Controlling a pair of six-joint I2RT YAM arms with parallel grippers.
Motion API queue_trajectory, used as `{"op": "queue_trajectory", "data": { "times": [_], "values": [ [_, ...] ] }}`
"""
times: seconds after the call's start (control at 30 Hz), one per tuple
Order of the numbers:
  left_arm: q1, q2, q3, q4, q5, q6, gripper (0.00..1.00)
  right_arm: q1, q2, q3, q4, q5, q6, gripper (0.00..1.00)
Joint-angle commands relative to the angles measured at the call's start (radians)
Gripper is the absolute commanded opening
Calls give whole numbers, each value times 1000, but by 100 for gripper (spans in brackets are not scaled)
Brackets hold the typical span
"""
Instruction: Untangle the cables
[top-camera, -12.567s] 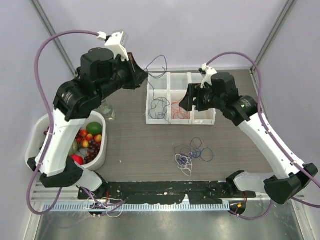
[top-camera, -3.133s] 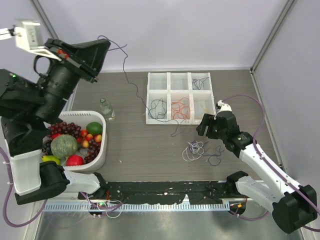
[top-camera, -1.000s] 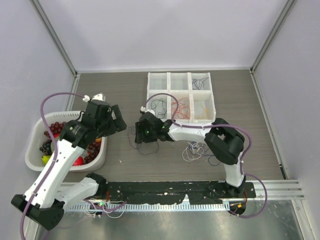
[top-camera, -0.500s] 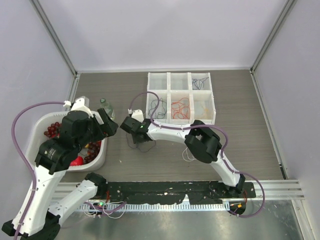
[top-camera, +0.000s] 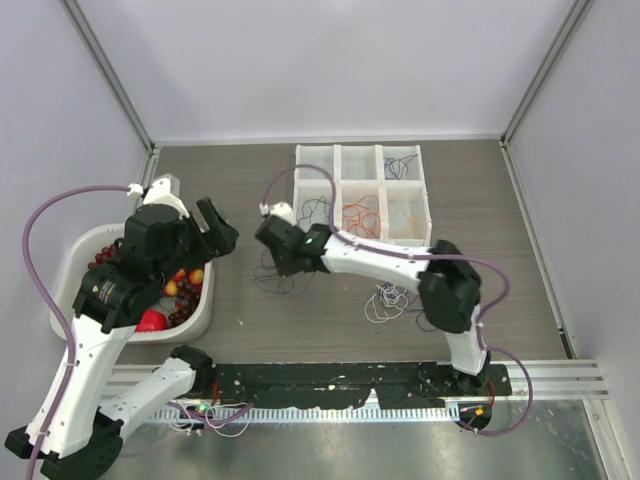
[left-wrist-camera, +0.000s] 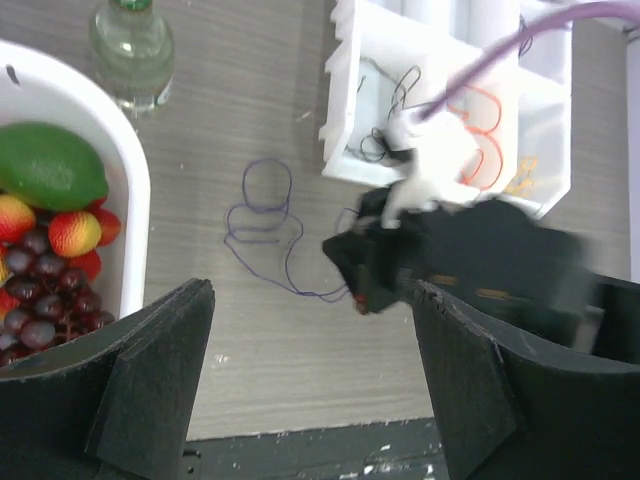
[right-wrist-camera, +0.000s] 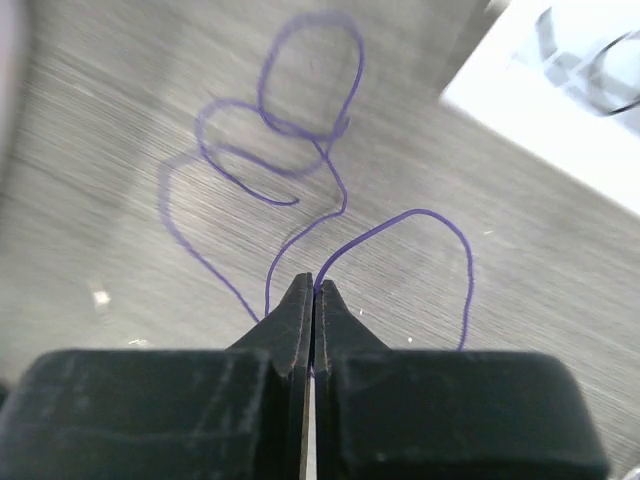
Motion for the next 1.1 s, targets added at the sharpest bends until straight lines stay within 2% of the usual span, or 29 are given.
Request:
{"op": "queue_trajectory", "data": {
  "times": [0.0,0.07,0.2,0.3,0.37,0.53,0.7,0.97,1.07],
  "values": [
    [4,21,48,141,-81,-1,84,-105,-316,-12,86,-67,-34,1],
    [4,25,43,178,-85,-6,83,-161,-408,-32,137,-110,-22,1],
    [2,45,43,223,-101,-8,83,-253,-531,-6,154,-101,-13,1],
    [4,73,52,240,-98,-3,83,-326,-585,63,147,-56,-2,1],
    [4,88,57,246,-87,-1,83,-418,-597,106,146,-41,-2,1],
    [5,119,54,270,-49,-6,83,-535,-568,230,143,33,-57,1],
    [4,146,51,299,30,2,84,-665,-498,281,154,62,-62,1],
    [4,185,49,349,195,63,89,-780,-370,353,211,59,-88,1],
    [4,192,57,336,200,86,89,-813,-314,393,211,62,-99,1]
  ]
}}
